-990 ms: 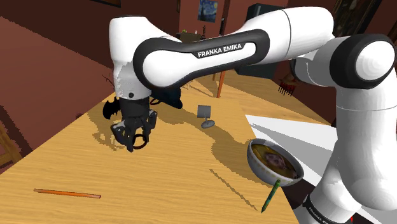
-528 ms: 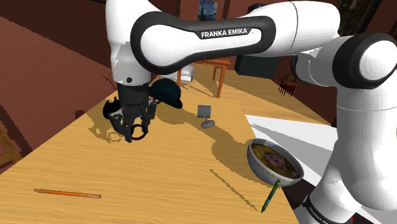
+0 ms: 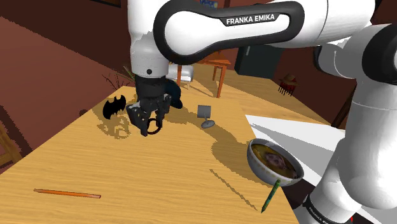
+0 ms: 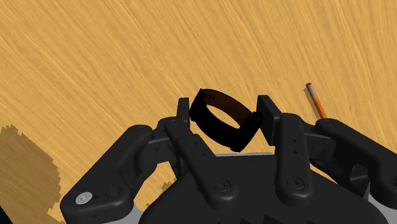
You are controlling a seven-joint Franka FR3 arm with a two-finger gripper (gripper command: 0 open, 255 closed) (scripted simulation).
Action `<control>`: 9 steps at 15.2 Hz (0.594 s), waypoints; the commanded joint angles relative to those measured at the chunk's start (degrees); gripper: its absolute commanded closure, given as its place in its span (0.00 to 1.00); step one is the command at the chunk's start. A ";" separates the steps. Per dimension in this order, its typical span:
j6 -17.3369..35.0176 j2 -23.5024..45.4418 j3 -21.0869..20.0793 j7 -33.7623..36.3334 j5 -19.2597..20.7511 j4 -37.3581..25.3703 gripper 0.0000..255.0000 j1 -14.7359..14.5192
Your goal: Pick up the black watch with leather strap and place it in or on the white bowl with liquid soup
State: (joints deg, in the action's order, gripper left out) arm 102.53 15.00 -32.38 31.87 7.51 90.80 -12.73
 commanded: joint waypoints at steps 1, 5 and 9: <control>1.89 -5.02 -0.25 -1.63 -2.61 6.18 1.00 1.95; 4.57 -15.92 0.61 -6.79 -8.60 18.05 1.00 5.01; 5.54 -26.29 3.00 -12.29 -13.82 28.25 1.00 5.90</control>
State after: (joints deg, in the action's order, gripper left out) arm 107.87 -8.93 -30.03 20.98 -5.14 116.73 -7.02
